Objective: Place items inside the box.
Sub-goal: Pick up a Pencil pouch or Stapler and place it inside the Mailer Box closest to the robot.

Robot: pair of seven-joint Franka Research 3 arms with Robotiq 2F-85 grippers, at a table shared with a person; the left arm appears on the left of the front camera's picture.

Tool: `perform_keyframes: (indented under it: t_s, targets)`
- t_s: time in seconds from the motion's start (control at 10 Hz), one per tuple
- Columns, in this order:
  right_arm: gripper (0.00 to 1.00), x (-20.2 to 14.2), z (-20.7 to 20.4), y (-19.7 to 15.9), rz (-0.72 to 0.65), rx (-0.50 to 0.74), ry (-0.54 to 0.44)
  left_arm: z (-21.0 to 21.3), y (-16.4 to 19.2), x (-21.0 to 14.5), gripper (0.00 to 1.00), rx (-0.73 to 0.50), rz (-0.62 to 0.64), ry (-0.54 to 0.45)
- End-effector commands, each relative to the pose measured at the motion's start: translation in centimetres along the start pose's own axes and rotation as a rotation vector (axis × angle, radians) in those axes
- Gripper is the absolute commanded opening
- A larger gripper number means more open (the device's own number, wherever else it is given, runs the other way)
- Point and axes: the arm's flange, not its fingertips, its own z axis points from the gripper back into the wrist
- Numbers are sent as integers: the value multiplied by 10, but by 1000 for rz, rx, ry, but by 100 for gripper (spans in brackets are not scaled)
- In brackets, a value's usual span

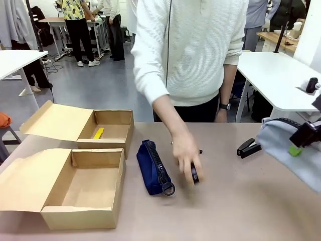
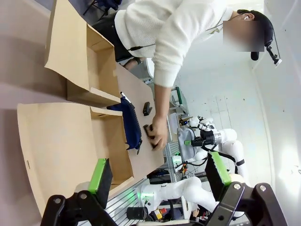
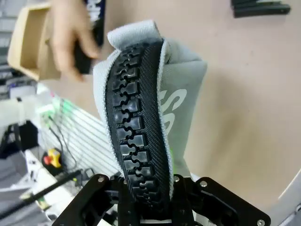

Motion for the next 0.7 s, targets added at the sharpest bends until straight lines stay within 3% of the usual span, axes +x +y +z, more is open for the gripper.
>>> perform_keyframes:
  t_s: [0.0,0.1,0.2,0.3,0.5,0.6]
  targets:
    - [7,-16,-10,1,-32,15,-42,-1,-2,1,100,-17,-19,-5]
    - [7,-17,-13,7,-17,49,-51,-1,-2,1,100,-17,-19,-5]
    - [7,-9,-24,26,-103,72,-161,-1,-2,1,100,-17,-19,-5]
    - [7,0,-47,64,-39,140,-195,-1,-2,1,100,-17,-19,-5]
    - [7,16,-106,150,146,246,-40,-1,-2,1,100,-17,-19,-5]
    - [7,18,-125,188,250,256,-43,-1,-2,1,100,-17,-19,-5]
